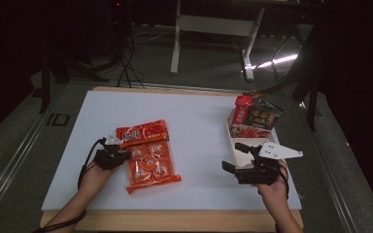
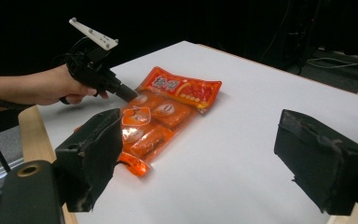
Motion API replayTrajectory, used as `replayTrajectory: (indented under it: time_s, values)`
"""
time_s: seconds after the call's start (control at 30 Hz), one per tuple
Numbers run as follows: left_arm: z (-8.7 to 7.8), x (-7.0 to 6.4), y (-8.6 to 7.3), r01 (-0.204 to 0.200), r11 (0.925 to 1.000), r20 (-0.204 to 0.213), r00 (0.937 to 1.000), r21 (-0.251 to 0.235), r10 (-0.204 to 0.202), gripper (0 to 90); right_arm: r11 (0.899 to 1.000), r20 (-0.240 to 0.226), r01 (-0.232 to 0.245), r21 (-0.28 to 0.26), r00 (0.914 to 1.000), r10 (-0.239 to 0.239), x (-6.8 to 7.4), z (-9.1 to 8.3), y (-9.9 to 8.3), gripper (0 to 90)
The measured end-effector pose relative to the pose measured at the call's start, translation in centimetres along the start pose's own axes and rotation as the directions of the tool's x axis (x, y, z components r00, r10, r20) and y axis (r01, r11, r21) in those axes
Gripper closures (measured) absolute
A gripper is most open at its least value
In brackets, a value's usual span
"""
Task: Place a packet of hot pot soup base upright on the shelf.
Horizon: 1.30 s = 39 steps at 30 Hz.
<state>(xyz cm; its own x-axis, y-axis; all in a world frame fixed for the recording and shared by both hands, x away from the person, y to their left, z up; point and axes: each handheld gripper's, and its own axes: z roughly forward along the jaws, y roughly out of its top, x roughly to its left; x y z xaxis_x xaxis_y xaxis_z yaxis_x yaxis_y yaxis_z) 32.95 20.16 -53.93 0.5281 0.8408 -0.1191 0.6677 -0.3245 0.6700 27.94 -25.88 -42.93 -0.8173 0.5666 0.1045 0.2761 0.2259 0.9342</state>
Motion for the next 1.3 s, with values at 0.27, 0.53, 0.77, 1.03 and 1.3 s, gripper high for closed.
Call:
replayTrajectory:
  time_s: [0.27, 0.53, 0.77, 1.03, 1.3]
  values:
    - [1.2, -1.1, 1.2, -0.016, 0.9999, 0.011, 0.9998, 0.004, 0.016, 90.0, 1.000, 0.002, -0.004, 0.000, 1.0000, 0.004, -0.1, -0.1, -0.1, 15.2]
    - [2.3, -2.5, 2.1, -0.041, 0.9991, 0.026, 0.9988, 0.008, 0.041, 90.0, 1.000, 0.000, -0.006, -0.007, 1.0000, 0.006, -0.2, -0.2, 0.0, 20.1]
    - [2.8, -3.4, 2.6, -0.053, 0.9985, 0.050, 0.9974, 0.012, 0.052, 90.0, 1.000, 0.007, 0.003, -0.006, 1.0000, -0.003, -0.1, -0.3, 0.0, 19.7]
    - [3.4, -5.0, 3.2, -0.074, 0.9970, 0.088, 0.9935, 0.022, 0.072, 90.0, 1.000, 0.003, 0.006, -0.007, 1.0000, -0.006, 0.0, -0.4, 0.0, 19.6]
    - [4.0, -6.5, 3.7, -0.093, 0.9953, 0.119, 0.9889, 0.026, 0.089, 90.0, 1.000, 0.002, 0.009, -0.003, 1.0000, -0.009, 0.0, -0.4, 0.0, 19.6]
